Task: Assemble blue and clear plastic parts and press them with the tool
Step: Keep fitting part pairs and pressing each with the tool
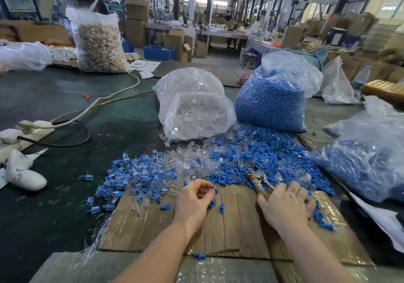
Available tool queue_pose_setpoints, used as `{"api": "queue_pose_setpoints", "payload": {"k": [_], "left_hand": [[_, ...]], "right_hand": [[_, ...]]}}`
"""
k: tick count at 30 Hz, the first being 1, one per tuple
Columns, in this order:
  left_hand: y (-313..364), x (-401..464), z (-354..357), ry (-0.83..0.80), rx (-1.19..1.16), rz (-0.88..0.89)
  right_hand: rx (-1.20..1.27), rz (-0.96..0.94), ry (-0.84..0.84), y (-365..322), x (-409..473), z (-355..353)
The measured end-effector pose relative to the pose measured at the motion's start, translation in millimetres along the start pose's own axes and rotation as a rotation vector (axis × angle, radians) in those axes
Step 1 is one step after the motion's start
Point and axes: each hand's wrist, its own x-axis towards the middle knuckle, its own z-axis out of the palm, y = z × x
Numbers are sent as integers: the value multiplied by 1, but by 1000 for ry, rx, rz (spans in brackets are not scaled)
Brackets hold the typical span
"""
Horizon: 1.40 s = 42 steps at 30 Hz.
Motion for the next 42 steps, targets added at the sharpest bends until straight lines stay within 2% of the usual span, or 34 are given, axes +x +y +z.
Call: {"api": "queue_pose_setpoints", "payload": {"k": [4, 9, 11, 15, 18, 22, 27, 42], "left_hand": [[1, 1, -2, 16, -37, -30], [10, 7, -3, 55, -214, -131], [16, 10, -5, 65, -343, -214], [24, 16, -11, 74, -445, -280], [27, 21, -13, 74, -398, -268], [27, 24, -14, 84, -370, -277], [28, 26, -13, 109, -296, -274], [34, 21, -10, 156, -211, -271]], "right_hand": [[-3, -59, 60, -3, -4, -7], [222, -262, 53, -11, -12, -26], [385, -315, -69, -17, -16, -35], [882, -251, -489, -26, -26, -54], [995, -214, -633, -26, -36, -63], [1027, -193, -730, -25, -37, -63], [1027, -260, -856, -22, -34, -59], [827, -276, -864, -26, -31, -48]]}}
